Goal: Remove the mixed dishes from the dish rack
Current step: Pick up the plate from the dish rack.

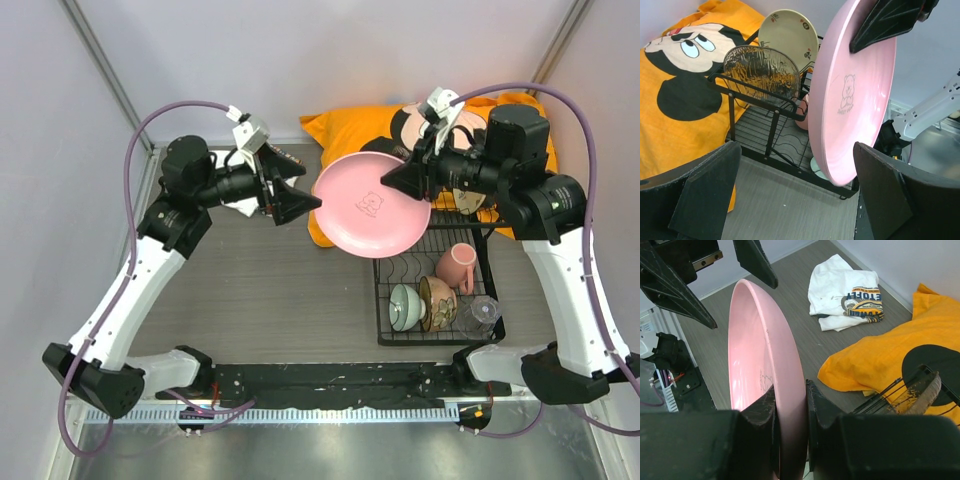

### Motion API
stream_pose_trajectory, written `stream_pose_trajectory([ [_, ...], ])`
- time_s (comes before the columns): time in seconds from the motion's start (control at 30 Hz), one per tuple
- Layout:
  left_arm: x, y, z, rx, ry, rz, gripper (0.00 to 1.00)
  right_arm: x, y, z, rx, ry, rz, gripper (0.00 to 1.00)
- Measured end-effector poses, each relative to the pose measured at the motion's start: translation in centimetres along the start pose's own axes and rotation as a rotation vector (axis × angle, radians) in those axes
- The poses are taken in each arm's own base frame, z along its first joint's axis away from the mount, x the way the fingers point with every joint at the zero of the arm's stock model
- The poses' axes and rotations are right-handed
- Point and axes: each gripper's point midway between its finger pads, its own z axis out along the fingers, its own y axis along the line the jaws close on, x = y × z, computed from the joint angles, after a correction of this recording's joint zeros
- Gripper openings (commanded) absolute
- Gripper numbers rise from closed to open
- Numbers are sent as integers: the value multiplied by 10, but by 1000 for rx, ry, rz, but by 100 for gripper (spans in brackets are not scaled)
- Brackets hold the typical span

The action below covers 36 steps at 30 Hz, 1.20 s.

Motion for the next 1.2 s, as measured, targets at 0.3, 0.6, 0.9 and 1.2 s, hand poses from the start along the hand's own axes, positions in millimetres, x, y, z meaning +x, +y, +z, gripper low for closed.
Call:
stream_pose_trajectory([
  [0.3, 4, 2, 23, 28, 12, -55, 93, 10, 0, 15, -49, 31, 24, 1],
  [0.6, 22, 3, 42, 40, 53, -109, 60, 10, 6, 17, -79, 30, 22, 1],
  [0.9, 21, 3, 40, 22, 43, -90, 47, 19, 3, 21, -73, 48, 33, 1],
  [1.2, 18, 0, 25, -30, 13, -51, 0, 18, 1, 22, -57, 43, 23, 5],
])
